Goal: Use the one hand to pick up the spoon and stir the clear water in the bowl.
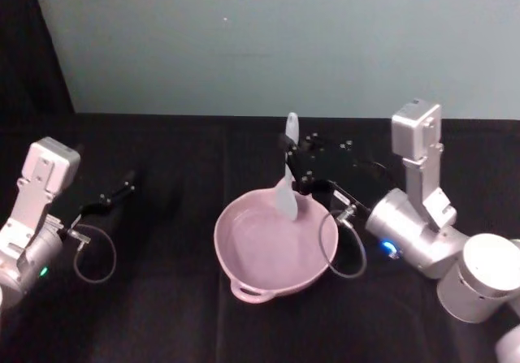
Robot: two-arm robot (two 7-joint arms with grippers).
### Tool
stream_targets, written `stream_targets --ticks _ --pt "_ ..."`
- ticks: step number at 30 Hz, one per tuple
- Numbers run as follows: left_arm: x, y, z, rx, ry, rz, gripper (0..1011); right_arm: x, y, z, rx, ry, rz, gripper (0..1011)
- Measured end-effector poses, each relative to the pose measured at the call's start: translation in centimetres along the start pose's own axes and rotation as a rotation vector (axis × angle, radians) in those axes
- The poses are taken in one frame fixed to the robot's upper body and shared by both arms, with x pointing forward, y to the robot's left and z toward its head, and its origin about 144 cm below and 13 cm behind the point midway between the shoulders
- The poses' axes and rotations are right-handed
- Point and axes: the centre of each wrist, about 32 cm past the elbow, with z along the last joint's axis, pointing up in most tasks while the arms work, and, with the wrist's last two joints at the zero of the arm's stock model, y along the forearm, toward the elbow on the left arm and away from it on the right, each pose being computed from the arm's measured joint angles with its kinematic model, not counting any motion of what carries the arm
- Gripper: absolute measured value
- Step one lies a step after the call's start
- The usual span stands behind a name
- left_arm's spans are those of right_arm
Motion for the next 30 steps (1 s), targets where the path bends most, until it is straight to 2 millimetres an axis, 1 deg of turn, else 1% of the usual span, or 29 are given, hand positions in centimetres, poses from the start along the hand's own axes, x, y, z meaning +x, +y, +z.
stream_targets --ticks 1,4,9,12,17,21,23,27,30 --pt "0.0 0.0 0.0 0.000 0.000 0.000 1005 0.1 -0.6 0.2 -0.004 -0.007 -0.002 117" --pt "0.0 0.0 0.0 0.000 0.000 0.000 1005 -0.1 -1.4 0.5 -0.015 -0.011 0.002 117" --pt "0.0 0.0 0.0 0.000 0.000 0.000 1005 -1.1 -2.1 0.6 -0.012 0.011 0.044 117" --pt "0.0 0.0 0.0 0.000 0.000 0.000 1005 -1.7 -2.1 0.5 -0.007 0.028 0.069 117" --pt "0.0 0.0 0.0 0.000 0.000 0.000 1005 -3.1 -1.2 0.2 0.008 0.070 0.130 117" --pt "0.0 0.0 0.0 0.000 0.000 0.000 1005 -3.8 0.4 -0.3 0.025 0.092 0.164 117" --pt "0.0 0.0 0.0 0.000 0.000 0.000 1005 -3.8 1.1 -0.4 0.032 0.093 0.167 117" --pt "0.0 0.0 0.0 0.000 0.000 0.000 1005 -3.4 2.0 -0.6 0.036 0.083 0.160 117" --pt "0.0 0.0 0.0 0.000 0.000 0.000 1005 -2.5 2.7 -0.8 0.036 0.066 0.131 117"
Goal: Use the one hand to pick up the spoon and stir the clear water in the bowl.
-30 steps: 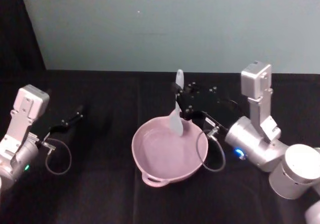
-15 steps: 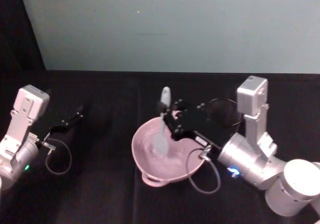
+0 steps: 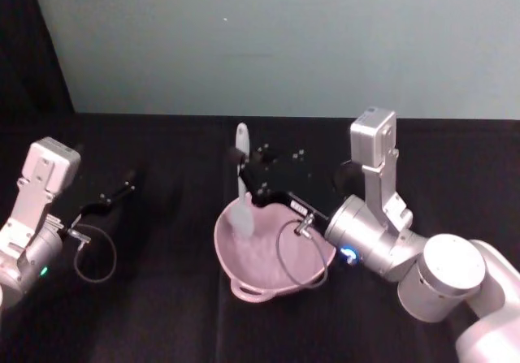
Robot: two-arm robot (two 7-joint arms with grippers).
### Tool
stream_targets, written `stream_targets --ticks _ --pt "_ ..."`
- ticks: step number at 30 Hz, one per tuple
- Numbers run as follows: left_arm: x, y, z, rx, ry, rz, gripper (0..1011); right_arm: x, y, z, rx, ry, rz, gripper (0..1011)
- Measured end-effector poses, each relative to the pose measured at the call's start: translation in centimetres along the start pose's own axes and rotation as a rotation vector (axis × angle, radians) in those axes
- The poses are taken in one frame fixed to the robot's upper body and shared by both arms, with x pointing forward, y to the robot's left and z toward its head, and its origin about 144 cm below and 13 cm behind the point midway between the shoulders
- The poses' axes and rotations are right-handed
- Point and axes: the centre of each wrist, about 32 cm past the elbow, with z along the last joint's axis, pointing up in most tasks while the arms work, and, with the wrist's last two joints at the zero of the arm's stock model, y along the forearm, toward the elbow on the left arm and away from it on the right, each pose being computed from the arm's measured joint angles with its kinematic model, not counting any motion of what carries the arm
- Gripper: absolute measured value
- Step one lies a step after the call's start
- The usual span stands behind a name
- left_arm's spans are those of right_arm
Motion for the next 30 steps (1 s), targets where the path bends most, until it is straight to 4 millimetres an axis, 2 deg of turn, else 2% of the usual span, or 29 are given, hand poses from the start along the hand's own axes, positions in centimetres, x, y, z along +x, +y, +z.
stream_targets --ticks 5,14,22,30 --pt "0.0 0.0 0.0 0.000 0.000 0.000 1005 1.3 -0.1 -0.1 -0.009 -0.017 -0.050 117" --pt "0.0 0.0 0.0 0.000 0.000 0.000 1005 2.7 -2.3 0.3 -0.023 -0.048 -0.138 117" --pt "0.0 0.0 0.0 0.000 0.000 0.000 1005 2.0 -4.7 1.1 -0.046 -0.053 -0.132 117" --pt "0.0 0.0 0.0 0.000 0.000 0.000 1005 0.3 -4.6 1.3 -0.033 -0.021 -0.034 117"
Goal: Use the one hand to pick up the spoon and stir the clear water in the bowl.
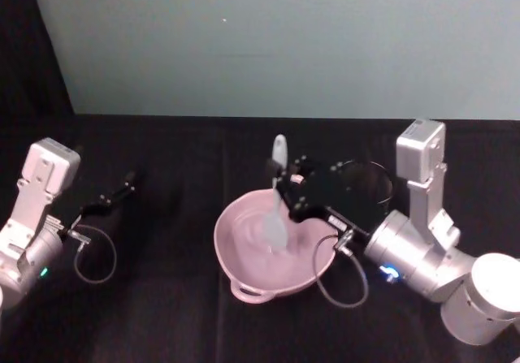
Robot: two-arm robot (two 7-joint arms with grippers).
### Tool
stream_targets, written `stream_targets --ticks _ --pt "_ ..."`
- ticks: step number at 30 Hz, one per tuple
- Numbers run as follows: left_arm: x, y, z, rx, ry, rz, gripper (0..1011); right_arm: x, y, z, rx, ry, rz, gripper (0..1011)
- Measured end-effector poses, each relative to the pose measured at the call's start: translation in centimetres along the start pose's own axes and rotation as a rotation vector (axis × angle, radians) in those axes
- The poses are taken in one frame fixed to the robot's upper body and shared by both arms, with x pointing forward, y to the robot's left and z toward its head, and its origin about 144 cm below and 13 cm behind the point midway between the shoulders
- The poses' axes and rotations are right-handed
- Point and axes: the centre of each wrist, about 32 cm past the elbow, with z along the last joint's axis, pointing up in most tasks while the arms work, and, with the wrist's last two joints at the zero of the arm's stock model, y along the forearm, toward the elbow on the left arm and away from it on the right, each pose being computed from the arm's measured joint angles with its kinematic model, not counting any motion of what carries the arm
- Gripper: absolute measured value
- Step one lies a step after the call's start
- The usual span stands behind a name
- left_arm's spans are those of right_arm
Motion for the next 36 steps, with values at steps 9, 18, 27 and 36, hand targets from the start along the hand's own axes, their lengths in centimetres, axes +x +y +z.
stream_targets --ticks 9,18,27,36 --pt "0.0 0.0 0.0 0.000 0.000 0.000 1005 -1.1 2.9 -1.2 0.012 0.053 0.071 117" --pt "0.0 0.0 0.0 0.000 0.000 0.000 1005 0.4 4.2 -1.9 0.015 0.025 0.005 117" --pt "0.0 0.0 0.0 0.000 0.000 0.000 1005 2.1 2.5 -2.0 -0.002 -0.018 -0.100 117" --pt "0.0 0.0 0.0 0.000 0.000 0.000 1005 1.5 0.4 -1.6 -0.019 -0.033 -0.105 117"
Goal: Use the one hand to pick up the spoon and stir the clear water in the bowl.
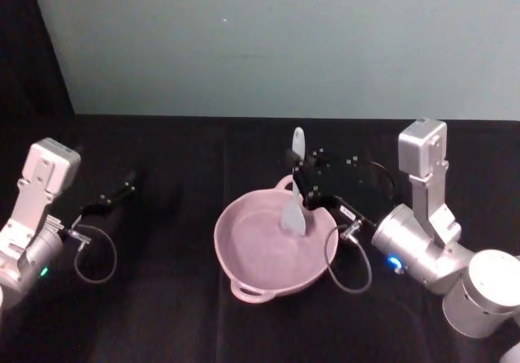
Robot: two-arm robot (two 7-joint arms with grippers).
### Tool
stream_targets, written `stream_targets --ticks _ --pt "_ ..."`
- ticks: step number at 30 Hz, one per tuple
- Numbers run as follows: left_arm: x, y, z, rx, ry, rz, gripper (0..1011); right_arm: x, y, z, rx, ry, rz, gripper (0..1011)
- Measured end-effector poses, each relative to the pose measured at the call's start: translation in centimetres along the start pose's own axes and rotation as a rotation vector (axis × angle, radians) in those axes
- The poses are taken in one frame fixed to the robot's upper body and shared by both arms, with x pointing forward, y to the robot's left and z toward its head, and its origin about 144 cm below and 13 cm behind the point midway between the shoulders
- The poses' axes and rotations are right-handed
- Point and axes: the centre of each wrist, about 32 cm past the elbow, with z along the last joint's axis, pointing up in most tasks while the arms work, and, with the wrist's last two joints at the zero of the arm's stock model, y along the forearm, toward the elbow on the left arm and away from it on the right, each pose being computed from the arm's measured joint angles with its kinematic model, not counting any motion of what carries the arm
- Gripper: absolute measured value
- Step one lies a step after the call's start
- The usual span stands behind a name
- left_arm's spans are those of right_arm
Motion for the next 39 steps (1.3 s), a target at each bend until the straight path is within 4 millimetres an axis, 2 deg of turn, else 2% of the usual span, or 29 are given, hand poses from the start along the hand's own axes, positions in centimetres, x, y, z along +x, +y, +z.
stream_targets --ticks 6,13,22,25,33,39 --pt "0.0 0.0 0.0 0.000 0.000 0.000 1005 -1.5 -0.4 -0.1 0.007 0.030 0.057 117" --pt "0.0 0.0 0.0 0.000 0.000 0.000 1005 -2.8 1.4 -0.7 0.031 0.076 0.118 117" --pt "0.0 0.0 0.0 0.000 0.000 0.000 1005 -2.3 3.6 -1.3 0.056 0.074 0.101 117" --pt "0.0 0.0 0.0 0.000 0.000 0.000 1005 -1.9 3.7 -1.4 0.058 0.067 0.075 117" --pt "0.0 0.0 0.0 0.000 0.000 0.000 1005 -0.8 2.8 -1.3 0.053 0.029 0.006 117" --pt "0.0 0.0 0.0 0.000 0.000 0.000 1005 -0.4 0.7 -0.5 0.031 0.010 -0.019 117"
